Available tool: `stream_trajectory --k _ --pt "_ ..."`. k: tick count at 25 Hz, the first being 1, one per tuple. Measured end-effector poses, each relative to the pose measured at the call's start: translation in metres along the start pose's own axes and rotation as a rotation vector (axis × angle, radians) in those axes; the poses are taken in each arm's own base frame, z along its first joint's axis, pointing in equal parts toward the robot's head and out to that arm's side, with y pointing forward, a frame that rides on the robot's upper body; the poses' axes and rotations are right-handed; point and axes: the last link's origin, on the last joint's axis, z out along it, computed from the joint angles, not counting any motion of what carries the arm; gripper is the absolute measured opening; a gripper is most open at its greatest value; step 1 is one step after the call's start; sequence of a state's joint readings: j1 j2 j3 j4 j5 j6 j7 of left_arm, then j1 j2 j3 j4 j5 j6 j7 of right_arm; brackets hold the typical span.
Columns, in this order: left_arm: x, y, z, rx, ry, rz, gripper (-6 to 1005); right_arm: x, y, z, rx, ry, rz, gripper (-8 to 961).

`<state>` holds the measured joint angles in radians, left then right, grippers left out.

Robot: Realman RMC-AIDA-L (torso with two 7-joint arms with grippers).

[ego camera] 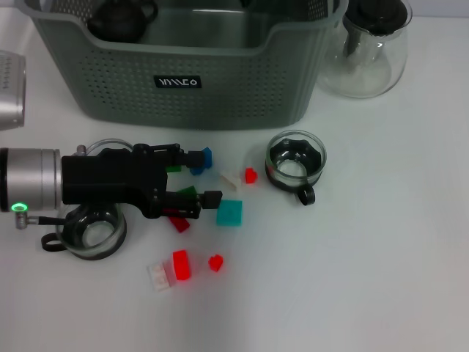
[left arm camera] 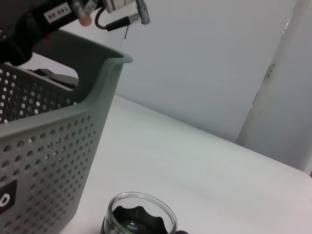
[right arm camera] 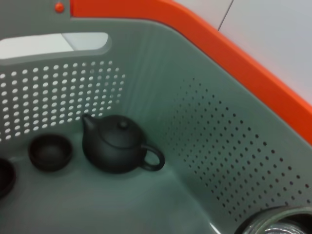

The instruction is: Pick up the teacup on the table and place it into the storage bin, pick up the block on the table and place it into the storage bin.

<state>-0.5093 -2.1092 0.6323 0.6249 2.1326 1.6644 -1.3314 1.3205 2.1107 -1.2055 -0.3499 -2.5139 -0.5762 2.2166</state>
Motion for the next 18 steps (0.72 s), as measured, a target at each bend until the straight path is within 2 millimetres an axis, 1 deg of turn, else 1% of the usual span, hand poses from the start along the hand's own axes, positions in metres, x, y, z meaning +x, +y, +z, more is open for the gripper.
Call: stream_trajectory --k 9,18 --pt "0.000 0.000 0.000 0.001 0.001 0.003 842 0.012 0.003 0.002 -0.017 0.033 0.006 56" --pt "-0.002 0.001 0.000 0.003 0.004 0.006 842 0.017 0.003 0.002 -0.025 0.046 0.012 56"
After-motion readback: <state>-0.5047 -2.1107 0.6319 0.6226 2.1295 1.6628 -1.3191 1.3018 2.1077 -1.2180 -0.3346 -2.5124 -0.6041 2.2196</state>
